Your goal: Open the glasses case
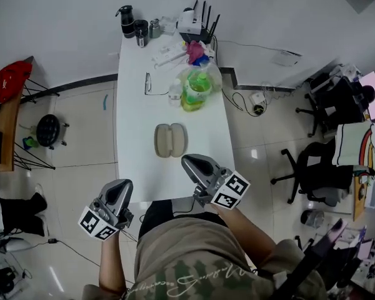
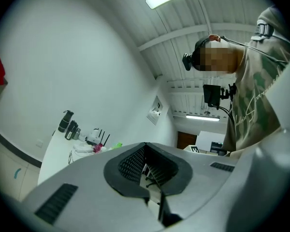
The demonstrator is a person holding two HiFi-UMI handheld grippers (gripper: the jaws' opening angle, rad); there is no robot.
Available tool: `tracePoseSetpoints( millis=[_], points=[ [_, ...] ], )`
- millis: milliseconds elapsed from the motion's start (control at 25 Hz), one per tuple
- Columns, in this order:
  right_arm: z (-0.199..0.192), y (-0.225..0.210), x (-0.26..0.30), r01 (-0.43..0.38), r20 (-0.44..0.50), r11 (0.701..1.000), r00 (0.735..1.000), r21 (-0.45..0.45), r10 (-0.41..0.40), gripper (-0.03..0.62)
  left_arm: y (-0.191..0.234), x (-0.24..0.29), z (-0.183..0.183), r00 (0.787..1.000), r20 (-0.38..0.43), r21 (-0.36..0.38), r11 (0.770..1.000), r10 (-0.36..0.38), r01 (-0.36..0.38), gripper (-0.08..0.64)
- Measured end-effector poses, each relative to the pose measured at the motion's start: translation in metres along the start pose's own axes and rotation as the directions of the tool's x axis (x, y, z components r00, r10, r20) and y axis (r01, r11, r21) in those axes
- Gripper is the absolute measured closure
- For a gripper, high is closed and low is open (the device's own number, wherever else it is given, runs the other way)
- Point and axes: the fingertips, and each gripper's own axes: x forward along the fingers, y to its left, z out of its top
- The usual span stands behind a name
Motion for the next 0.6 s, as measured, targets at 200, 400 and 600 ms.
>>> tracePoseSetpoints(
  millis=[200, 400, 600],
  points=[
    [-0.014, 0.014, -0.030, -0.004, -0.051, 0.996, 0.999, -0.087, 0.000, 0.581, -0.035, 0.003, -0.026, 0.999, -0.001, 0.015, 0.999, 0.052, -0.052, 0.554],
    [-0.022, 0.025, -0.064, -0.013, -0.053, 0.992, 0.999, -0.122, 0.006, 0.581, -0.071, -0.005, -0.042, 0.999, -0.007, 0.058, 0.997, 0.053, -0.052, 0.554],
    [-0.027, 0.039, -0.109, -0.006, -0.055, 0.988, 0.998, -0.157, -0.003, 0.581, -0.114, -0.003, -0.054, 0.998, 0.011, 0.098, 0.993, 0.065, -0.066, 0.554]
  ],
)
